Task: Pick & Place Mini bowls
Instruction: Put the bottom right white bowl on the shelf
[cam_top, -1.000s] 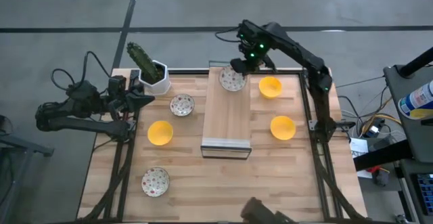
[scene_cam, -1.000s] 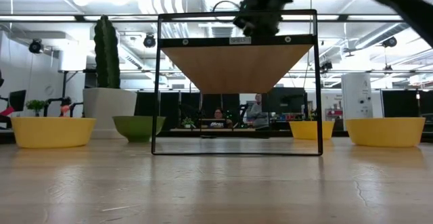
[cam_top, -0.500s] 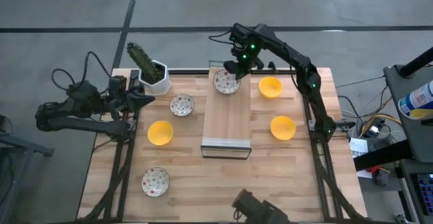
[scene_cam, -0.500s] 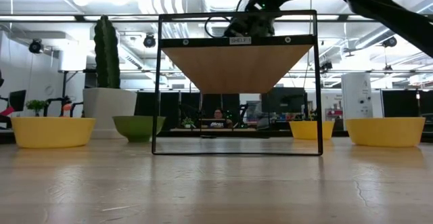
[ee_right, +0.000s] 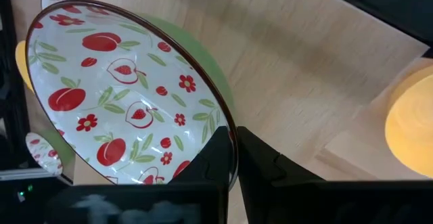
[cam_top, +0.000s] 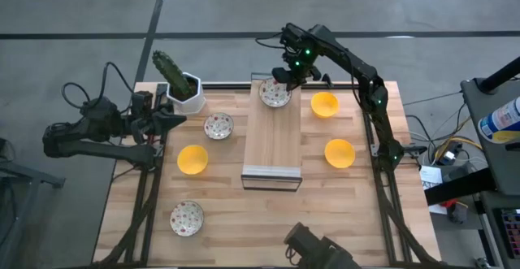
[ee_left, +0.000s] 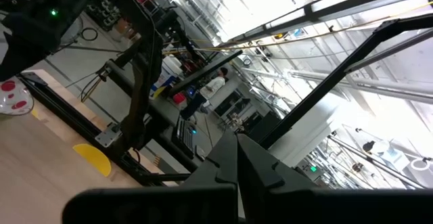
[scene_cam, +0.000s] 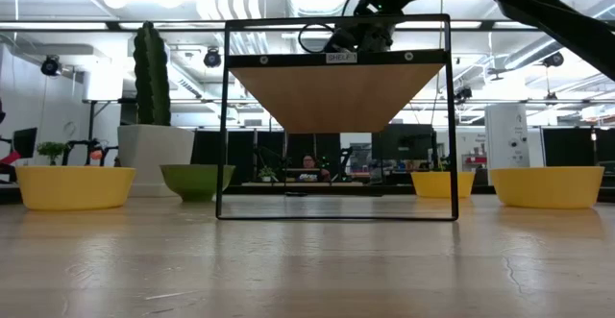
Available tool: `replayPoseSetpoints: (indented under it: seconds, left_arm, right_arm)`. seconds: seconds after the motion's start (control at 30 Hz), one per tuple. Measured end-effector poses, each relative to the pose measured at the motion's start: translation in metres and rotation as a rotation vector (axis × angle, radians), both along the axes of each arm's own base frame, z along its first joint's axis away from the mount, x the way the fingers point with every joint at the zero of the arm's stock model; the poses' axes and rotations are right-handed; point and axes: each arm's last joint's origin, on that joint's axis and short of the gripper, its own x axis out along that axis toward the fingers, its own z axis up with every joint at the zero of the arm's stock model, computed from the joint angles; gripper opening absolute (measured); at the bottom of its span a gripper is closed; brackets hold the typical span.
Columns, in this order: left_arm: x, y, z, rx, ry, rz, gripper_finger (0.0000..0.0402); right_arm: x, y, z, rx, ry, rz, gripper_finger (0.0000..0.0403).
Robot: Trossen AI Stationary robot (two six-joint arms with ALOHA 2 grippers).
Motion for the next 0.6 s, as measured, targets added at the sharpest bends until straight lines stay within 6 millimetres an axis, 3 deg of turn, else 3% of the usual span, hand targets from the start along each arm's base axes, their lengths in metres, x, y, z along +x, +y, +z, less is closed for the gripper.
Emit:
replayPoseSetpoints:
  seconds: [0.17, 0.6]
  left_arm:
    - [0.0, 0.0, 0.0, -0.013, -0.001, -0.002, 0.0]
    - [0.0001, 0.0, -0.0005, -0.018, 0.004, -0.003, 0.0]
  right_arm:
    - [0.0, -0.0001, -0.0001, 0.0, 0.001, -0.003, 0.0023]
    - [-0.0015, 0.003, 0.0061, 0.039, -0.04, -0.011, 0.0125]
